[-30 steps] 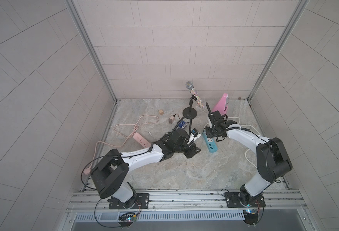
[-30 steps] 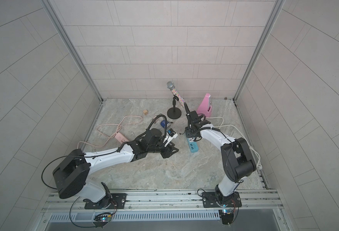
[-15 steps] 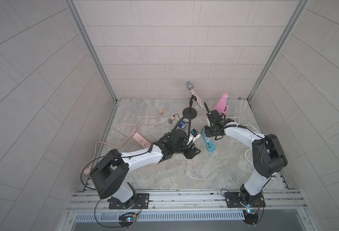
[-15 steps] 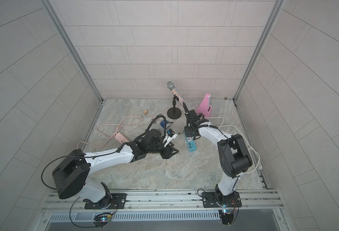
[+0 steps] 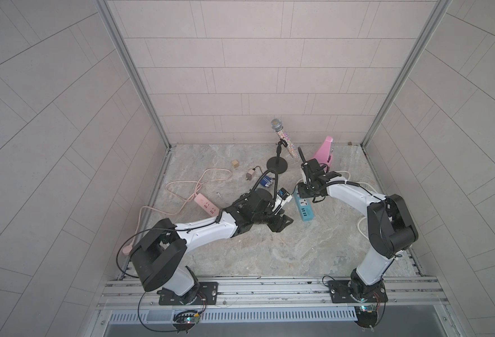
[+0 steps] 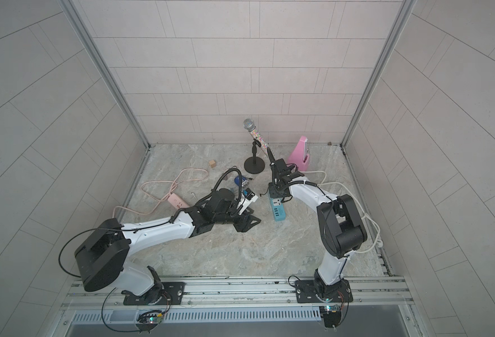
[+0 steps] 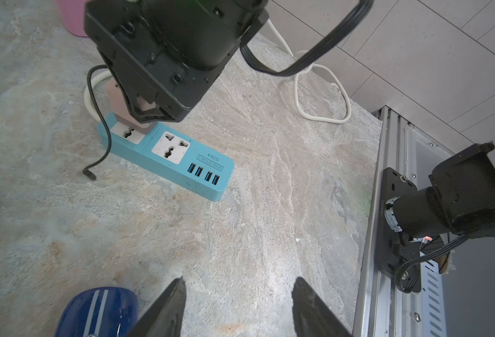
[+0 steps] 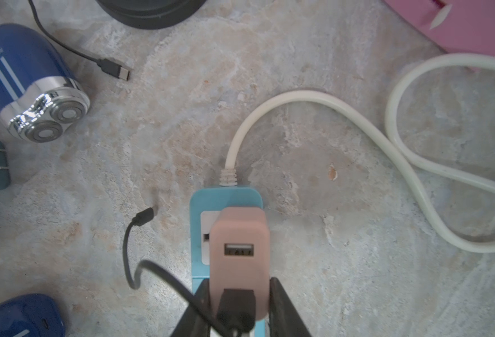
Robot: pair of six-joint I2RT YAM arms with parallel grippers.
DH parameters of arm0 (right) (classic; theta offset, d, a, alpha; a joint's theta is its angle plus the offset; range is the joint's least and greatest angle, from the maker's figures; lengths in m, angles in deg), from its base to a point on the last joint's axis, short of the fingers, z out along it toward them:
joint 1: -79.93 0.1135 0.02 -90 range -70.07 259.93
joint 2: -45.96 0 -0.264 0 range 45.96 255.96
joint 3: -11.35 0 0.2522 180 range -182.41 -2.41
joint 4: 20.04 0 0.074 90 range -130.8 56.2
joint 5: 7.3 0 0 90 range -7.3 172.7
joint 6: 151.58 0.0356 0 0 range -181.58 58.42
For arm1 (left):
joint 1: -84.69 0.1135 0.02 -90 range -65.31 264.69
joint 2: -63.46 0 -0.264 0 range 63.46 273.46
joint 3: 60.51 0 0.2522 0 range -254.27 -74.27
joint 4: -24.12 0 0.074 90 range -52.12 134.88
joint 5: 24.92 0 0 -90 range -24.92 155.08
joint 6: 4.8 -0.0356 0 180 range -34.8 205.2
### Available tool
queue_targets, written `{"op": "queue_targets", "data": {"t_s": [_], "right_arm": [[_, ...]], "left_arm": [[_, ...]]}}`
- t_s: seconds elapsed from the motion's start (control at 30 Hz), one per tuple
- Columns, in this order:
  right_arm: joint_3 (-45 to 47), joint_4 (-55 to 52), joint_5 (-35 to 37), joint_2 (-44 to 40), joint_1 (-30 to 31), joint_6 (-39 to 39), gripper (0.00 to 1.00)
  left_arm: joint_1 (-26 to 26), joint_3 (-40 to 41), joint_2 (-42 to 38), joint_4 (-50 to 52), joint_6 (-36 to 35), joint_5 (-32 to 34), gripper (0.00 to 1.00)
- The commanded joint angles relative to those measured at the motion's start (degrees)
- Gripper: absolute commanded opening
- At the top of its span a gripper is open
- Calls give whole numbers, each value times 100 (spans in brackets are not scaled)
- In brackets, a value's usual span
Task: Unplug the electric shaver
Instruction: Remove the plug from the socket.
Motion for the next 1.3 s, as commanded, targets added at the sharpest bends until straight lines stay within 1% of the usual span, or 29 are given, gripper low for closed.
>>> {"op": "queue_targets", "data": {"t_s": [0.0,0.03,0.07,0.13,0.17,0.27,0.37,0.47,0.63,0.73,0.87,1.1,1.27], "right_arm": [[-106,-145,-57,135,-2,-27,24],[-89,-142,-86,132,-6,-16,22],[-64,-137,-147,128,-6,-5,20],[-8,-99,-242,84,2,36,18],[37,-66,-284,52,10,60,18],[134,-54,-293,-40,54,118,17],[283,-60,-336,-180,128,168,17],[499,50,-406,-366,203,299,17],[725,151,-449,-560,378,466,17],[871,252,-454,-654,521,599,16],[1019,467,-558,-700,632,794,16],[1016,457,-505,-765,707,850,17],[1078,476,-479,-886,740,899,17]], "left_arm": [[-47,61,-91,-109,44,34,62],[-67,61,-59,-117,49,103,62],[-108,61,-16,-149,38,187,59],[-248,108,96,-367,27,461,50],[-335,215,188,-630,51,702,45],[-449,375,537,-1490,300,1042,31],[-464,479,819,-2203,509,1128,23],[-462,470,1039,-2484,528,1221,17],[-465,592,1158,-2927,566,1505,10],[-465,637,1189,-3103,577,1630,9],[-465,634,1467,-3436,763,1440,6],[-466,658,2076,-4102,1239,1134,3],[-458,785,2205,-4288,1447,1229,2]]}}
